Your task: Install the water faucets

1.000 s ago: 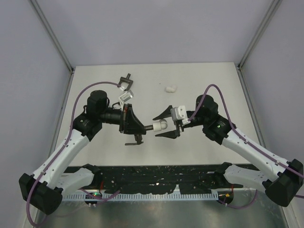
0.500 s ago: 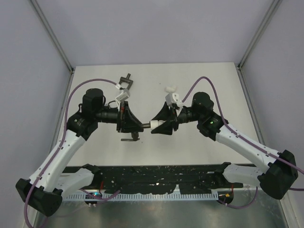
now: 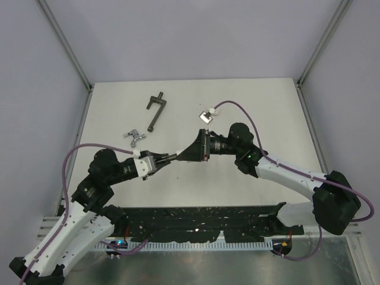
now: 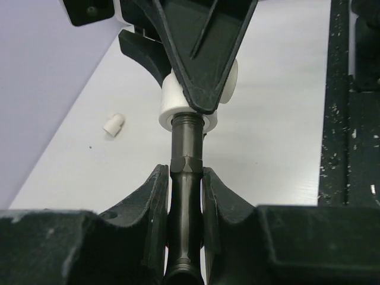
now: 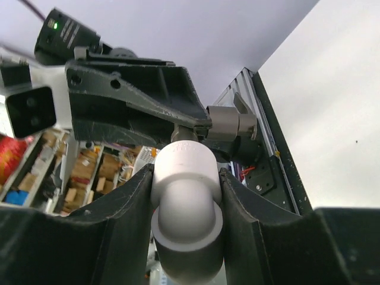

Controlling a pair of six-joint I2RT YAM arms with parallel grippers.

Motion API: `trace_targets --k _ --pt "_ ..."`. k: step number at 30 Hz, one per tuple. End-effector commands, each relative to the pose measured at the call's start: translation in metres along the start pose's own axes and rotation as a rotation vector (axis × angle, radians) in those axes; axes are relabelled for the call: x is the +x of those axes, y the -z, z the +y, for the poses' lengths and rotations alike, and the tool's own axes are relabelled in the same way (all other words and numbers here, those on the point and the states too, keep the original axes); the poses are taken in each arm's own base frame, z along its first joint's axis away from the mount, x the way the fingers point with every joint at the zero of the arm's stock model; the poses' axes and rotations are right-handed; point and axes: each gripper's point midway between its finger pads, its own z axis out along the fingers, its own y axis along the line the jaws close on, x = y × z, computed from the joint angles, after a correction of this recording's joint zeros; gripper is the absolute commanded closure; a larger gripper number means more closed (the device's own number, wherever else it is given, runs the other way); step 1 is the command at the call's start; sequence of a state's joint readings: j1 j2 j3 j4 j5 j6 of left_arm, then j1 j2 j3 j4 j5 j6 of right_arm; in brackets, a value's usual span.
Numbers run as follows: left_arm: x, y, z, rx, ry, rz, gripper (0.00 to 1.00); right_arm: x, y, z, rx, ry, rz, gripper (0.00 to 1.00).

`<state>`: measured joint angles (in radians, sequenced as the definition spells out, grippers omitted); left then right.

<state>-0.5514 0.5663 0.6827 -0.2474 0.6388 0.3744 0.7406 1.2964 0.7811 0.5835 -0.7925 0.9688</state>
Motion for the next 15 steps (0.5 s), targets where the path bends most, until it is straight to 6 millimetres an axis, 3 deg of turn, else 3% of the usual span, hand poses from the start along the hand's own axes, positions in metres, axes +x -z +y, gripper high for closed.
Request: trace_targets --k 1,3,5,6,10,12,15 --pt "-0.014 0.007 0.042 -0.197 -0.264 -0.008 1.00 -0.033 0.004 -0.008 0.116 -0.182 -0.168 0.93" --pt "-0.007 0.006 0.043 -0.212 -0.263 0.016 1.00 -0.034 0.005 -0.013 0.144 -0.182 -0.184 0.85" --pt "0.003 0.006 0.048 -0.243 -0.195 0.050 1.00 -0.042 0.008 -0.010 0.128 -0.121 -0.209 0.71" --pt "0.005 0.006 0.050 -0.260 -0.145 0.064 1.00 -0.047 0.011 -0.005 0.106 -0.075 -0.214 0.59" --pt "0.014 0.004 0.044 -0.238 0.026 0.135 1.00 -0.066 0.027 0.012 0.045 0.233 -0.226 0.27" --pt "0.016 0.002 0.039 -0.214 0.090 0.146 1.00 -0.075 0.040 0.015 0.056 0.379 -0.247 0.20" --pt "0.017 -0.004 0.032 -0.172 0.205 0.155 1.00 -0.081 0.056 0.023 0.071 0.650 -0.248 0.17"
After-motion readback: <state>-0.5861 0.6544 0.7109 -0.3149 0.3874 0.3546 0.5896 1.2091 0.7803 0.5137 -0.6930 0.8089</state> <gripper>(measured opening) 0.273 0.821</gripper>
